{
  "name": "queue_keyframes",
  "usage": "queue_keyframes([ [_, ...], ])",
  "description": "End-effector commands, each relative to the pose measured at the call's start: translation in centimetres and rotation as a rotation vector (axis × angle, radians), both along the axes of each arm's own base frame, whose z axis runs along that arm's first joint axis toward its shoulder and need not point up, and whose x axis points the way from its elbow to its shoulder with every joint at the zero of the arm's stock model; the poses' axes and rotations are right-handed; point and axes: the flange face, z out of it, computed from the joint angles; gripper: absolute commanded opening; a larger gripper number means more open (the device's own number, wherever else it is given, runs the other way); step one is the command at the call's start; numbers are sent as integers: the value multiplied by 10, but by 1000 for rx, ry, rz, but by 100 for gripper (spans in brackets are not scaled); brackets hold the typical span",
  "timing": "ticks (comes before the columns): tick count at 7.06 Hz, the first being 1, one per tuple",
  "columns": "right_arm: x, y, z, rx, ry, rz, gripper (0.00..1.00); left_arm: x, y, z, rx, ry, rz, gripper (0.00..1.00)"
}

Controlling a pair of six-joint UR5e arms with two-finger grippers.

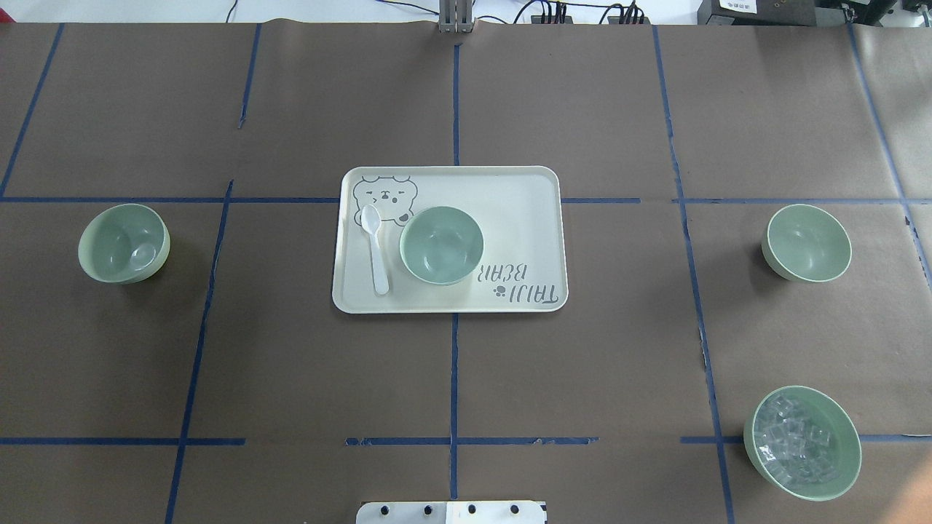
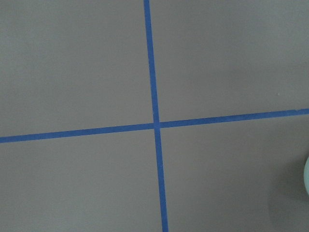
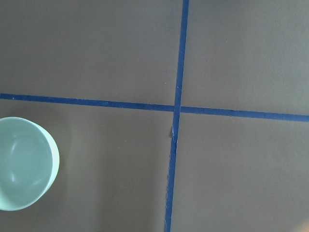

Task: Stack green bowls together

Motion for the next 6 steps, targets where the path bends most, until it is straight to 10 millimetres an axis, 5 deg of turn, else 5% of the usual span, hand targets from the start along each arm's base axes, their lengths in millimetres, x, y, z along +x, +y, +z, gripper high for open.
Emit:
queue_keyframes([
  [1, 0, 0, 2, -3, 6, 0, 100, 59, 10, -7, -28, 49, -31, 100],
  [6, -1, -1, 2, -4, 7, -3, 100, 165, 44, 38, -45, 54, -142, 97],
])
